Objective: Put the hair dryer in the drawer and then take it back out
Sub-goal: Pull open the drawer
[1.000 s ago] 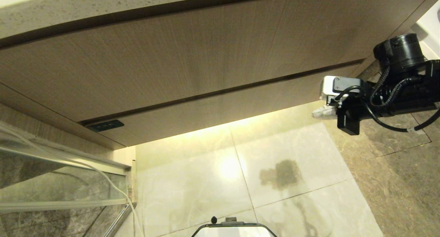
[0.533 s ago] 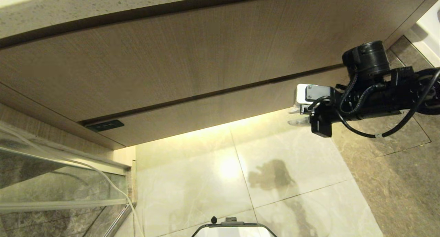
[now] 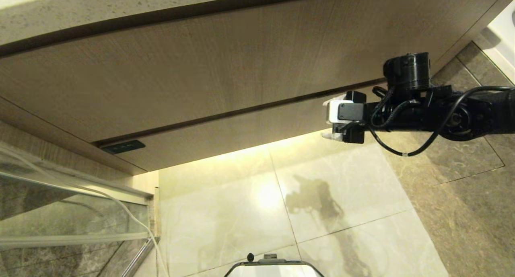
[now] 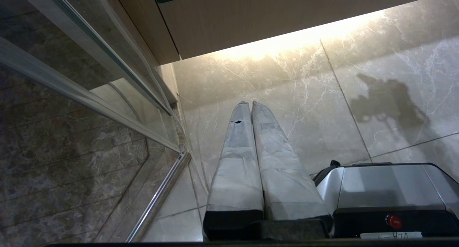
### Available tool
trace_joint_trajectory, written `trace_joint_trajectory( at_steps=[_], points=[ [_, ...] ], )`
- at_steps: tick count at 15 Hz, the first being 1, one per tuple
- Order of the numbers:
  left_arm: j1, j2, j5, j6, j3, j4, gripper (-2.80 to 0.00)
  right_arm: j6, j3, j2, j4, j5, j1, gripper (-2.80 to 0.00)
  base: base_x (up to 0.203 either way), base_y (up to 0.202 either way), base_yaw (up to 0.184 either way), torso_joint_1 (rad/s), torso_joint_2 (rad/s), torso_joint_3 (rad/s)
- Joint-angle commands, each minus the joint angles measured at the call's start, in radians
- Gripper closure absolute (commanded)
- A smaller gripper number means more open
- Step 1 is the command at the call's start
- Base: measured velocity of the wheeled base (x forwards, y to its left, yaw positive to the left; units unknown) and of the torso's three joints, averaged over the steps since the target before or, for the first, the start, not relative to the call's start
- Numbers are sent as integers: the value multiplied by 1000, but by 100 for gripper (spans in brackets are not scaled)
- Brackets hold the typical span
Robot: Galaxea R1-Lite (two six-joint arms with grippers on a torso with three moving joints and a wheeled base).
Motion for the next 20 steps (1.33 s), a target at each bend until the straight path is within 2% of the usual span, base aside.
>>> trace_joint_trajectory(
  at_steps=[1, 5, 11, 16, 18, 20],
  points=[
    [0, 0, 1, 0, 0, 0, 0, -8, -7, 54, -22, 0, -2, -280, 0, 0, 0, 0, 0, 0],
    [0, 0, 1, 0, 0, 0, 0, -5, -39, 114, -55, 0, 0, -280, 0, 0, 0, 0, 0, 0],
    [0, 0, 0, 0, 0, 0, 0, 14, -82, 210, -213, -3, -2, -280, 0, 0, 0, 0, 0, 0],
    [0, 0, 0, 0, 0, 0, 0, 69, -121, 272, -321, -6, -6, -280, 0, 0, 0, 0, 0, 0],
    [0, 0, 1, 0, 0, 0, 0, 97, -133, 299, -393, -33, -9, -280, 0, 0, 0, 0, 0, 0],
    [0, 0, 0, 0, 0, 0, 0, 121, -155, 318, -408, -49, -11, -280, 0, 0, 0, 0, 0, 0]
  ],
)
